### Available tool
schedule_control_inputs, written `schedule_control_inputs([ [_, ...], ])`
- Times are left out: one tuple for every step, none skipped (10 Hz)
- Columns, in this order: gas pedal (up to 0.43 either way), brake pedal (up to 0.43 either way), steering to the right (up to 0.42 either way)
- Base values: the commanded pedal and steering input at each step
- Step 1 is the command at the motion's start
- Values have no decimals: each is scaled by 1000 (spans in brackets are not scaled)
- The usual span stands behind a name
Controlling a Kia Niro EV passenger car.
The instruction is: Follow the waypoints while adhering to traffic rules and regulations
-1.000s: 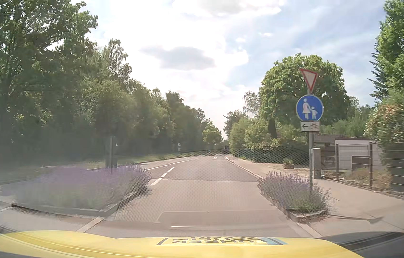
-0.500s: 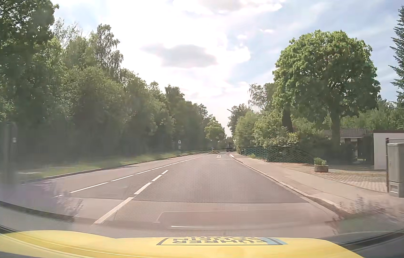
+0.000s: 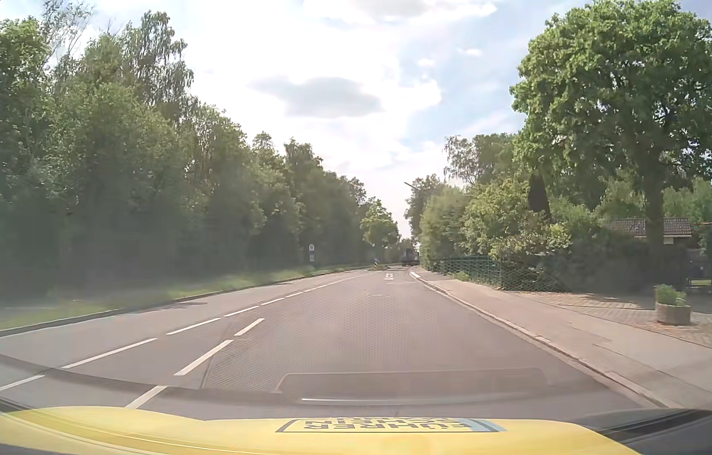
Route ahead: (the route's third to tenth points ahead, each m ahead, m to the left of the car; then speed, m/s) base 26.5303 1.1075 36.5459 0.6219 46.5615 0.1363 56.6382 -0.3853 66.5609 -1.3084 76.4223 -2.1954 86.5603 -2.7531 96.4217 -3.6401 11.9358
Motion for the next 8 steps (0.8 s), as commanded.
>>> schedule_control_inputs([
  [87,0,3],
  [87,0,3],
  [87,0,3],
  [87,0,4],
  [87,0,3],
  [87,0,3],
  [87,0,3],
  [87,0,3],
])
